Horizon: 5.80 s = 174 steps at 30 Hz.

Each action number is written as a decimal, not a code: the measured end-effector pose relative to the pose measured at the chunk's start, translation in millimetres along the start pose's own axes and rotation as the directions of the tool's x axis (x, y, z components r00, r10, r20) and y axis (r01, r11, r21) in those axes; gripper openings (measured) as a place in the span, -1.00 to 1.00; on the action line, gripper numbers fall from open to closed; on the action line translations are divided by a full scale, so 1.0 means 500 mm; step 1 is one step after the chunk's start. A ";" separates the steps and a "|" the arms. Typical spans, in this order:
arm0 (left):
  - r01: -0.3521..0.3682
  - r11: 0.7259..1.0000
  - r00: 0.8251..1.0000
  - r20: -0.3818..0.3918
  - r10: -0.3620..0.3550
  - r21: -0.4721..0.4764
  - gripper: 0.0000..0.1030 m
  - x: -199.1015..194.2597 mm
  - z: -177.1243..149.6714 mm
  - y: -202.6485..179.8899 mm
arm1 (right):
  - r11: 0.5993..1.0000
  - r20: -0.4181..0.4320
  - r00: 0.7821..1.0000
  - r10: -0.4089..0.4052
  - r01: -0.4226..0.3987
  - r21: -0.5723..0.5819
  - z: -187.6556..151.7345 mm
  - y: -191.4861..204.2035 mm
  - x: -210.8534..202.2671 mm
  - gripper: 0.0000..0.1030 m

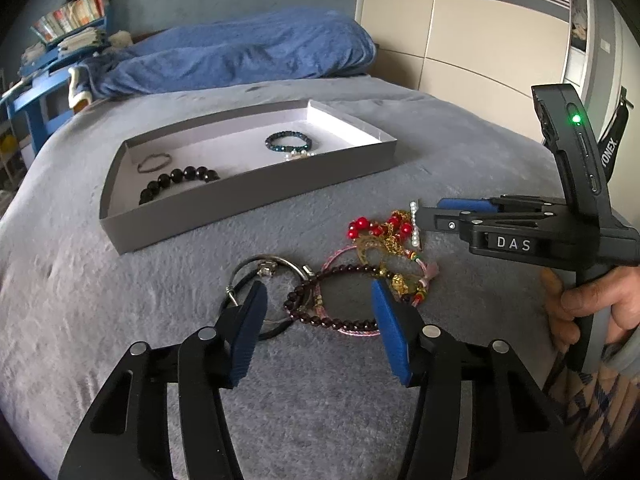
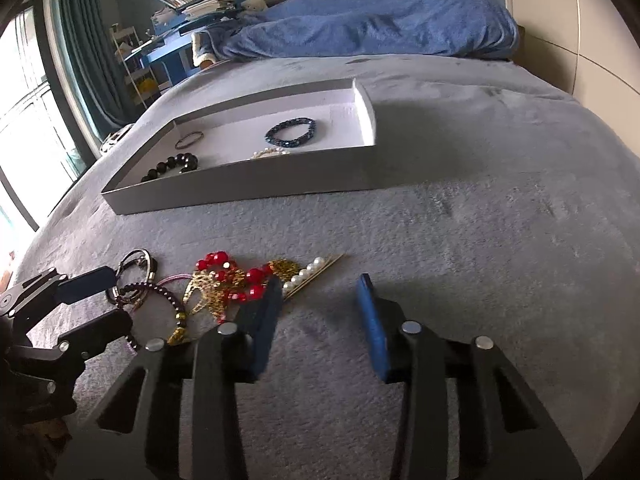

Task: Organize jewelry
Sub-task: 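Close the right tool on the gold pearl hairpin while the left tool lowers to the red bead bracelet, then close the left tool on the dark red bead bracelet while the right tool holds the hairpin, then carry the red bracelet and pearl hairpin over the tray with both tools, then open both tools to drop the red bracelet and hairpin in the tray, then move both open tools back over the remaining bracelets on the bed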

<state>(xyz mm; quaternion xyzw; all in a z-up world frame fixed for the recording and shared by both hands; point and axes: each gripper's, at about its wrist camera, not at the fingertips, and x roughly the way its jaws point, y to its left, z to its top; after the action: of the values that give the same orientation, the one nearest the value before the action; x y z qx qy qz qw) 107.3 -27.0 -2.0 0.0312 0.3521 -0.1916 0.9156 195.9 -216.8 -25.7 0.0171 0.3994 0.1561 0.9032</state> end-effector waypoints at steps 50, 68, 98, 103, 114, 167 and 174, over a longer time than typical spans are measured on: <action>0.058 0.963 0.982 -0.187 -0.007 0.265 -0.24 0.166 0.119 -0.125 | 0.984 0.007 0.999 0.040 -0.041 0.176 0.015 -0.092 0.000 -0.89; 0.276 0.960 0.959 -0.054 -0.279 -0.045 -0.74 0.090 0.185 -0.034 | 0.979 0.064 0.996 0.054 -0.066 0.193 0.026 -0.093 -0.023 -0.89; 0.226 0.962 0.969 0.132 -0.207 -0.151 -0.81 -0.013 0.316 0.170 | 0.993 0.159 0.981 0.112 -0.108 -0.038 0.204 0.029 -0.073 -0.89; 0.224 0.959 0.964 0.188 -0.191 -0.175 -0.81 -0.013 0.344 0.177 | 0.991 0.150 0.981 0.120 -0.111 -0.068 0.232 0.046 -0.048 -0.89; 0.222 0.963 0.965 0.175 -0.195 -0.153 -0.81 0.062 0.368 0.167 | 0.992 0.091 0.989 0.112 -0.107 -0.066 0.256 0.028 0.027 -0.89; 0.001 0.985 1.000 -0.006 -0.002 -0.172 0.42 0.061 0.214 0.170 | 0.999 0.041 0.998 0.047 -0.047 -0.006 0.187 0.009 0.067 -0.13; -0.025 0.986 1.000 0.010 0.026 -0.163 0.46 -0.006 0.139 0.165 | 0.998 0.063 0.997 0.051 -0.054 0.032 0.154 0.014 0.034 -0.12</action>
<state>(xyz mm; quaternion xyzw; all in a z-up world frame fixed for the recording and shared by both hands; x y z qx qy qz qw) 179.8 37.0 45.6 -0.0404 0.3607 -0.1507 0.9196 260.7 -198.0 15.6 0.0475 0.3728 0.1725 0.9105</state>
